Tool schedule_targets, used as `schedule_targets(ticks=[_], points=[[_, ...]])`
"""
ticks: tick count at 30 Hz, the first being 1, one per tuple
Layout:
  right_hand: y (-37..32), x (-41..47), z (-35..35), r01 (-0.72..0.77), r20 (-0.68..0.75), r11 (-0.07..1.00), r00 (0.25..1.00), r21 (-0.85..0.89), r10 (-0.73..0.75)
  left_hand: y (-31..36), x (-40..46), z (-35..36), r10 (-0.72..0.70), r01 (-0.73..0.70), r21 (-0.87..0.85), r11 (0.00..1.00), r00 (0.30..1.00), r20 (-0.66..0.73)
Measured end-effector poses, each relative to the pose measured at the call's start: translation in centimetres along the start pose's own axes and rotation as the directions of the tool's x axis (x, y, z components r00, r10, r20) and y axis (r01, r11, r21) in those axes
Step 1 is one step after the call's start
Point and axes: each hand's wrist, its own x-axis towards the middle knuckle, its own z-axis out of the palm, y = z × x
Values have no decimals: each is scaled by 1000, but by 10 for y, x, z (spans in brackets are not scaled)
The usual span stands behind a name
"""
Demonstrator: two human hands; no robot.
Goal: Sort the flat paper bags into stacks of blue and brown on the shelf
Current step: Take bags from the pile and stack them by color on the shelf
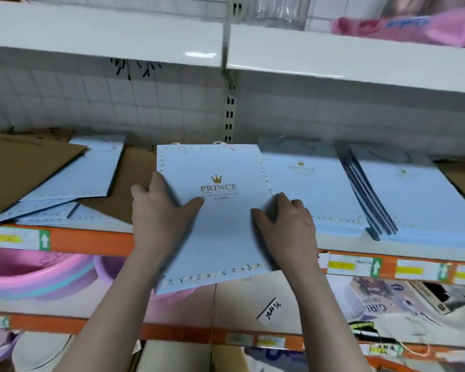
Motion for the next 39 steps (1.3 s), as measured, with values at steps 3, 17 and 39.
schedule_targets(ticks=[3,17,39], points=[[35,21,-21,7,-17,1000,1000,2,-7,36,1,31,31,-31,9,999,999,21],[162,99,-58,-92,67,992,994,88,86,136,9,159,114,-117,156,981,993,27],[152,125,-35,-38,124,987,991,-156,57,124,38,196,44,-144,314,939,952,304]])
